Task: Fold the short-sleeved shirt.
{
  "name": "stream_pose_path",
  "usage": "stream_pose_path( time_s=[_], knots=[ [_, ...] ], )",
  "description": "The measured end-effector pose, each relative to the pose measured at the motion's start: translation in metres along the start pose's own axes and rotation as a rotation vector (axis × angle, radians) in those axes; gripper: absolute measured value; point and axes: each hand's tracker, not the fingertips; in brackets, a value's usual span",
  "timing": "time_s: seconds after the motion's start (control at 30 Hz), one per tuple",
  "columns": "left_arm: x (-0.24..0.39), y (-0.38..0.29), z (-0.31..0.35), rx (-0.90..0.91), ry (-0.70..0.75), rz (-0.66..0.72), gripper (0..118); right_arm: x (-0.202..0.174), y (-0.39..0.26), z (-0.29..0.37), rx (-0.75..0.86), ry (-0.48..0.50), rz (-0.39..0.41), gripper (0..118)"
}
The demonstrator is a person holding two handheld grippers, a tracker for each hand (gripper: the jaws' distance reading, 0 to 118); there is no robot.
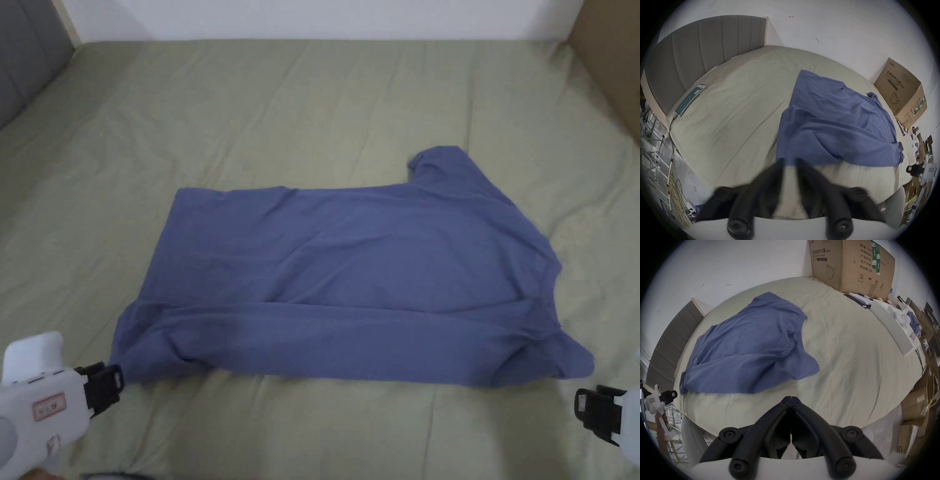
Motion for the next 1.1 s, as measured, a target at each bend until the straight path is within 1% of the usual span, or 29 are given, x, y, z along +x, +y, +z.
stream_pose_path(
  time_s=[0.03, 0.07, 0.1, 0.17, 0.2, 0.23, 0.27, 0.3, 0.33, 0.37, 0.4, 0.43, 0.47, 0.5, 0.57, 0.6, 0.63, 0.67, 0.7, 0.73, 0.77, 0.8, 0.83, 0.87, 0.9, 0.93, 0.97, 1.0, 1.1],
  knots=[
    [0.003, 0.006, -0.01, -0.002, 0.008, 0.006, 57, 0.0, -0.002, 0.0, -0.004, 0.003, -0.008, 0],
    [0.003, 0.009, -0.021, -0.021, 0.032, 0.013, 82, 0.001, 0.0, -0.001, -0.007, 0.006, -0.016, 0],
    [0.003, 0.011, -0.031, -0.036, 0.032, 0.012, 89, 0.001, -0.001, -0.001, -0.008, 0.005, -0.026, 0],
    [0.007, 0.012, -0.048, -0.082, 0.018, 0.017, 86, 0.001, -0.002, -0.001, -0.012, 0.01, -0.038, 0],
    [0.01, 0.011, -0.057, -0.118, 0.027, 0.005, 81, 0.002, -0.001, -0.002, -0.013, 0.009, -0.044, 0],
    [0.014, 0.008, -0.062, -0.125, 0.085, -0.036, 74, 0.002, -0.001, -0.003, -0.016, 0.008, -0.049, 0],
    [0.019, 0.007, -0.061, -0.102, 0.124, -0.107, 65, 0.002, -0.002, -0.004, -0.02, 0.008, -0.051, 0],
    [0.025, 0.009, -0.051, -0.08, 0.132, -0.115, 31, 0.002, -0.001, -0.005, -0.021, 0.007, -0.054, 2],
    [0.029, 0.011, -0.04, -0.025, 0.125, -0.119, 4, 0.004, 0.001, -0.007, -0.023, -0.001, -0.058, 17],
    [0.029, 0.013, -0.036, 0.015, 0.085, -0.114, 4, 0.004, 0.003, -0.009, -0.022, -0.008, -0.057, 41],
    [0.03, 0.017, -0.034, 0.015, 0.092, -0.085, 4, 0.005, 0.006, -0.013, -0.023, -0.013, -0.052, 80],
    [0.029, 0.02, -0.031, -0.03, 0.053, -0.064, 4, 0.006, 0.01, -0.019, -0.026, -0.017, -0.047, 98],
    [0.03, 0.021, -0.034, -0.037, 0.06, -0.059, 4, 0.007, 0.015, -0.026, -0.035, -0.019, -0.044, 103],
    [0.03, 0.021, -0.035, -0.031, 0.072, -0.061, 4, 0.008, 0.02, -0.032, -0.039, -0.025, -0.046, 101],
    [0.029, 0.023, -0.038, -0.054, 0.074, -0.076, 4, 0.008, 0.032, -0.047, -0.05, -0.037, -0.048, 101],
    [0.03, 0.023, -0.037, -0.054, 0.077, -0.085, 4, 0.009, 0.039, -0.054, -0.055, -0.039, -0.048, 97],
    [0.032, 0.022, -0.036, -0.053, 0.078, -0.097, 4, 0.008, 0.044, -0.061, -0.06, -0.041, -0.042, 86],
    [0.032, 0.023, -0.035, -0.055, 0.079, -0.108, 4, 0.006, 0.05, -0.068, -0.068, -0.04, -0.038, 66],
    [0.031, 0.023, -0.034, -0.058, 0.079, -0.112, 4, 0.002, 0.053, -0.073, -0.078, -0.031, -0.031, 44],
    [0.031, 0.023, -0.034, -0.06, 0.077, -0.112, 4, -0.001, 0.055, -0.08, -0.092, -0.007, -0.005, 44],
    [0.03, 0.024, -0.034, -0.061, 0.074, -0.11, 4, -0.007, 0.055, -0.09, -0.143, 0.006, 0.026, 42],
    [0.03, 0.024, -0.034, -0.065, 0.071, -0.105, 4, -0.013, 0.055, -0.097, -0.174, -0.058, 0.072, 41],
    [0.027, 0.025, -0.035, -0.072, 0.068, -0.101, 4, -0.019, 0.058, -0.096, -0.156, -0.077, 0.087, 39],
    [0.027, 0.025, -0.035, -0.073, 0.067, -0.099, 4, -0.015, 0.061, -0.093, -0.151, -0.066, 0.068, 33],
    [0.027, 0.025, -0.034, -0.073, 0.067, -0.1, 4, -0.014, 0.062, -0.086, -0.125, -0.029, 0.044, 8],
    [0.028, 0.026, -0.033, -0.076, 0.065, -0.107, 4, -0.012, 0.062, -0.08, -0.116, 0.036, 0.006, 8],
    [0.021, 0.029, -0.036, -0.077, 0.068, -0.118, 4, -0.009, 0.061, -0.076, -0.122, 0.002, 0.014, 8],
    [0.02, 0.03, -0.032, -0.074, 0.065, -0.123, 4, -0.004, 0.06, -0.069, -0.116, -0.005, 0.02, 8],
    [0.017, 0.031, -0.015, -0.065, 0.039, -0.127, 4, 0.007, 0.055, -0.041, -0.079, 0.074, -0.05, 8]
  ],
)
